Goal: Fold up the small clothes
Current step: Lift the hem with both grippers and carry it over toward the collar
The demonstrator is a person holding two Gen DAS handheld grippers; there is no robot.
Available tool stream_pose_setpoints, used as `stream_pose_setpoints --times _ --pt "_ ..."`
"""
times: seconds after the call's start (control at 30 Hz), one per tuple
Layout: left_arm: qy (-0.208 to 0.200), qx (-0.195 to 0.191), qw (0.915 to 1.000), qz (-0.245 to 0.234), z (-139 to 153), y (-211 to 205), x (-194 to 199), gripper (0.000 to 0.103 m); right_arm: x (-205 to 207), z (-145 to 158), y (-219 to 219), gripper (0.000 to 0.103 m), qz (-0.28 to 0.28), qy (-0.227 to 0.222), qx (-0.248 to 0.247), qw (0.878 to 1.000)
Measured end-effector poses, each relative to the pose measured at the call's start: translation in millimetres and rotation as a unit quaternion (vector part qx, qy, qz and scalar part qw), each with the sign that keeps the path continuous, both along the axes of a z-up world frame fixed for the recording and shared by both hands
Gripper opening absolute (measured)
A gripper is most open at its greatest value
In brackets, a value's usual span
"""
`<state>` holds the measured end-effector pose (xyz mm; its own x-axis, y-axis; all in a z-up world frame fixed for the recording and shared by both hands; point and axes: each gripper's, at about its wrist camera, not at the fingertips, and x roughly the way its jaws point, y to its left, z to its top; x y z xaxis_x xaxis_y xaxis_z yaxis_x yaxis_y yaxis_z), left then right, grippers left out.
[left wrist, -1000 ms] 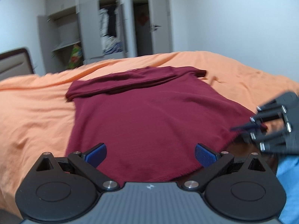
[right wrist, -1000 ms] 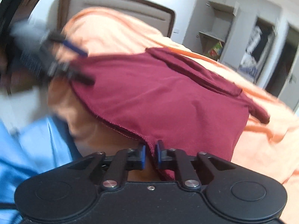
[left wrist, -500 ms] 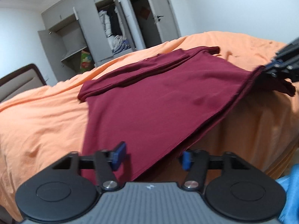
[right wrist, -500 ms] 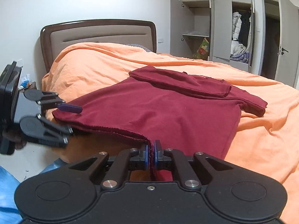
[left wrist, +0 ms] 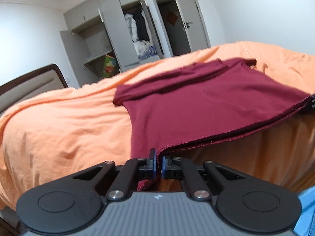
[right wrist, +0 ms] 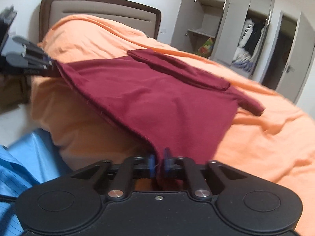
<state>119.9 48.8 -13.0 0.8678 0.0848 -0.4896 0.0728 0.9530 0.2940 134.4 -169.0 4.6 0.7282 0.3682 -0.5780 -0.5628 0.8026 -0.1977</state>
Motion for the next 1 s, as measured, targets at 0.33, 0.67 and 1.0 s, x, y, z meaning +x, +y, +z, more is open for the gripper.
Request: stream_pose_setpoints --times 0.33,0.67,1.0 --pt "-0.128 -0.008 0.9915 -0.025 66.4 -18.8 -32.2 0.004 -4.6 73.6 -32.4 0.003 -0.003 -0.148 0.024 0.989" --pt "-0.161 -0.024 0.9843 -0.070 122.5 -33.7 -81.6 0.004 -56.5 132.0 -72.8 0.003 -0.002 -0.180 0.074 0.981" --pt "-0.130 -0.065 0.9808 -0.130 156.0 -18.8 -96.6 0.004 -108.7 171.1 -90.3 0.003 0.051 -0.132 0.051 0.989"
